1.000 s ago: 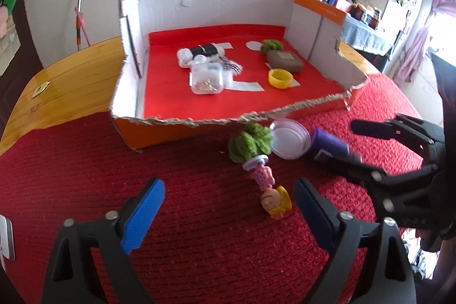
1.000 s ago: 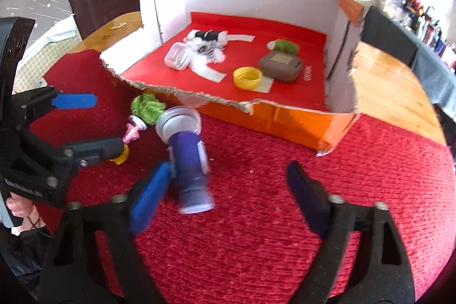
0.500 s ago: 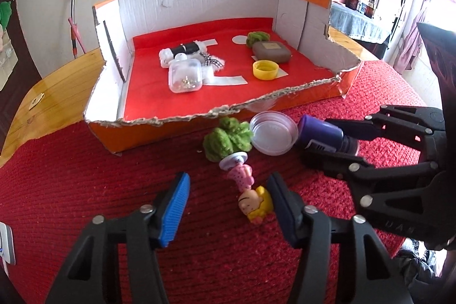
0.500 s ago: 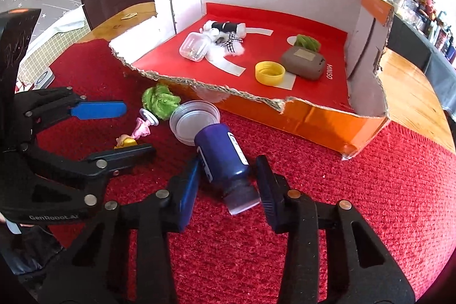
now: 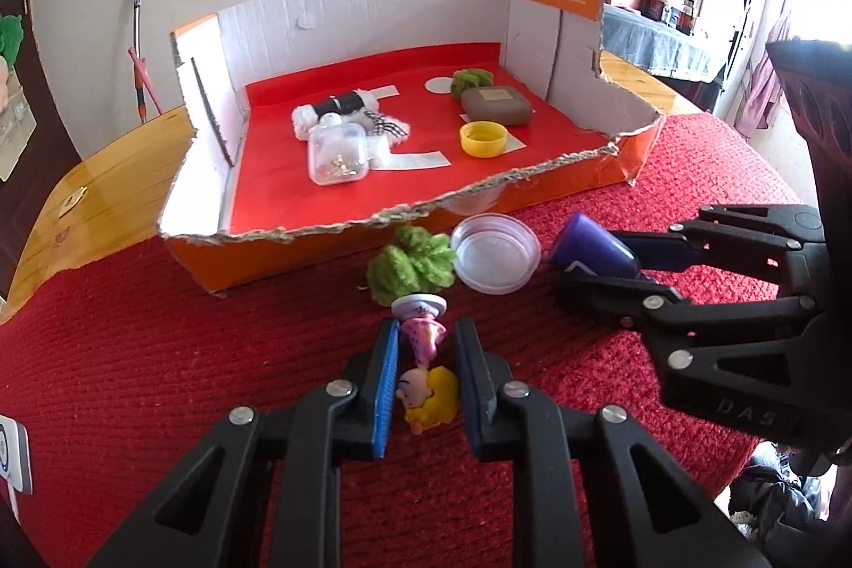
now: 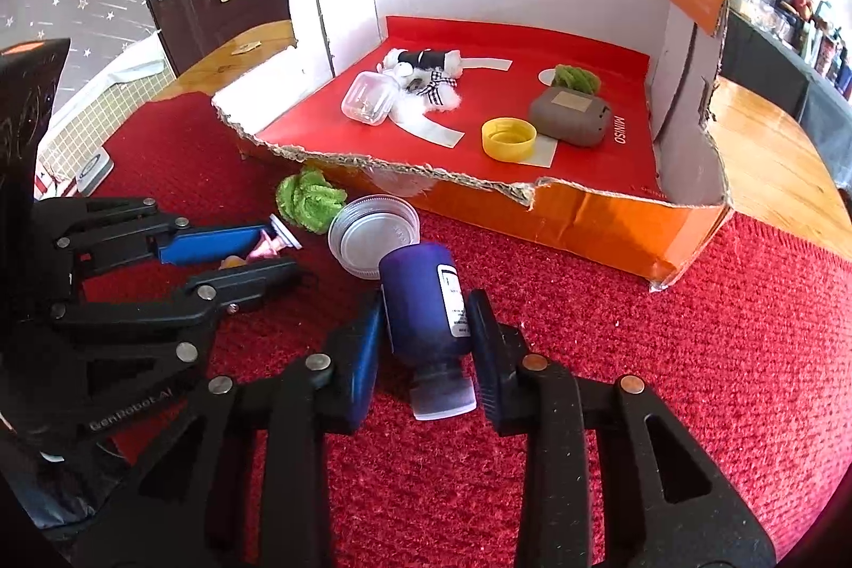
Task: Organize objects
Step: 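Grasp the blue bottle with the right gripper while the left gripper grasps the pink-and-yellow figurine, then lift and carry the blue bottle into the box with the right gripper while the left carries the figurine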
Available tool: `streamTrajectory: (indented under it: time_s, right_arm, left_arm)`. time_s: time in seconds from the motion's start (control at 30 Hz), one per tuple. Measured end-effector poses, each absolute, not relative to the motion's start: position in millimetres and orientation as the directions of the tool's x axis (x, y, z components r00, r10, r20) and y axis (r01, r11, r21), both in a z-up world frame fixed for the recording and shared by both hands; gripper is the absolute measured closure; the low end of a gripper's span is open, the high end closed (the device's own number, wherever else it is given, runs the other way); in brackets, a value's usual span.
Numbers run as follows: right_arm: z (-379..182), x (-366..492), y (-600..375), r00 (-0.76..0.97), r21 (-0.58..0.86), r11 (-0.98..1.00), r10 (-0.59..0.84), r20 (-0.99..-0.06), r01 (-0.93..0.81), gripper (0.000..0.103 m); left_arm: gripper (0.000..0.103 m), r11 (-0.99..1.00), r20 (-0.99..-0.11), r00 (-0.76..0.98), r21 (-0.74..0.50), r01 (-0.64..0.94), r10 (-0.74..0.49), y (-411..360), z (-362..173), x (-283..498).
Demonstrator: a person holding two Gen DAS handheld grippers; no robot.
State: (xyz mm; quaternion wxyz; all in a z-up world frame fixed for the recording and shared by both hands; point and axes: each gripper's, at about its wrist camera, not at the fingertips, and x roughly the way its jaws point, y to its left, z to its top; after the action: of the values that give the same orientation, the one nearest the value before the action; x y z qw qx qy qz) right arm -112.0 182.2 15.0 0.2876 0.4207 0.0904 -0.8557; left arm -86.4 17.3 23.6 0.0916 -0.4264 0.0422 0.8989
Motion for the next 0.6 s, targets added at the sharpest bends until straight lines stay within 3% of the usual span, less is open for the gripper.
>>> streamTrajectory:
  time_s: [0.6]
  right_arm:
    - [35,-102,182,-0.491,0.122,-0.804,-0.467,-0.736,0.582,0.076]
  left_arm:
    - [0.081,-0.982,-0.746,-0.648,-0.042,-0.183,0.153,4,43,-82]
